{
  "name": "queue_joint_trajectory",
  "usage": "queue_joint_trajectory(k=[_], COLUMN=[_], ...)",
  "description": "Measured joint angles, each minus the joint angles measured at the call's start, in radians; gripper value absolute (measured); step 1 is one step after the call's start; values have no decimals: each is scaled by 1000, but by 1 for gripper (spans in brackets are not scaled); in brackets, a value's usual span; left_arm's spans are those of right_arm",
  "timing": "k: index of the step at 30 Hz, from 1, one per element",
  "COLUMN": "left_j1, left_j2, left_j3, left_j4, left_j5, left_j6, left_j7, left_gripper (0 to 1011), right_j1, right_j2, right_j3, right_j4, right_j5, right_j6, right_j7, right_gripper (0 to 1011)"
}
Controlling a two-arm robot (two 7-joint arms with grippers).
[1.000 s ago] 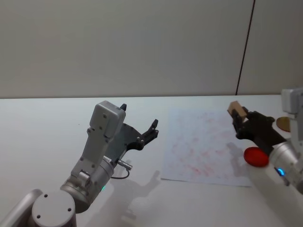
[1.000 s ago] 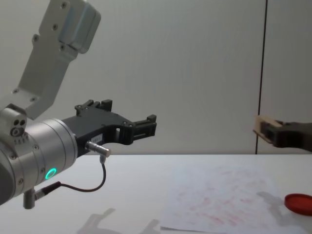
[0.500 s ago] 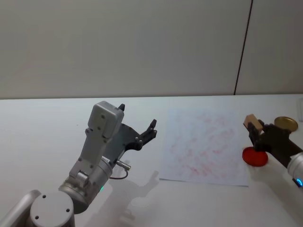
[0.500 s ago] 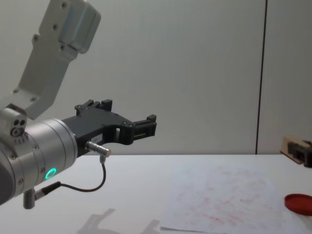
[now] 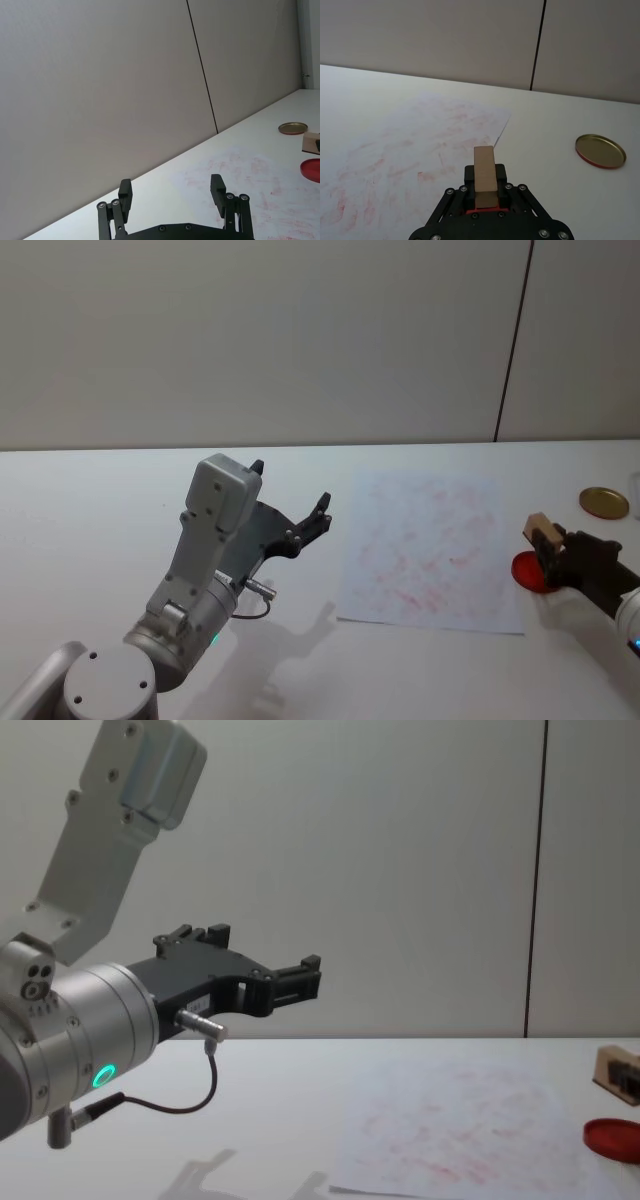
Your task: Use the one hand to pick up the stamp and affix it onto the A4 paper.
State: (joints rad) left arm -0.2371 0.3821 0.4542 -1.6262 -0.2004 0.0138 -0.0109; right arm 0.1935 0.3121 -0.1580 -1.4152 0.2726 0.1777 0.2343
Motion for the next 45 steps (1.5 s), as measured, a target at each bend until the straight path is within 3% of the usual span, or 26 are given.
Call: queue_joint_trajectory(k=[20, 28, 31, 33, 38, 45], left_j1=[0, 0, 0, 0, 0, 0], left_j2=[0, 0, 0, 0, 0, 0], left_j3=[0, 0, 0, 0, 0, 0], left_j4=[0, 0, 0, 0, 0, 0], left_j5=[0, 0, 0, 0, 0, 0], left_j6=[0, 0, 0, 0, 0, 0], left_j7=[0, 0, 0, 0, 0, 0], left_gripper=[993, 993, 993, 993, 993, 993], right_j1=[29, 35, 35, 35, 34, 24], right_j2=[-19, -25, -25, -26, -25, -20], right_j3=[-7, -14, -15, -15, -15, -9], right_j4=[84, 104, 107, 107, 100, 68], right_j5=[6, -9, -12, -13, -14, -8], right_j6=[-16, -12, -9, -9, -14, -40], right_j7=[-20, -20, -18, -18, -18, -23], right_gripper=[252, 495, 638, 652, 843, 993])
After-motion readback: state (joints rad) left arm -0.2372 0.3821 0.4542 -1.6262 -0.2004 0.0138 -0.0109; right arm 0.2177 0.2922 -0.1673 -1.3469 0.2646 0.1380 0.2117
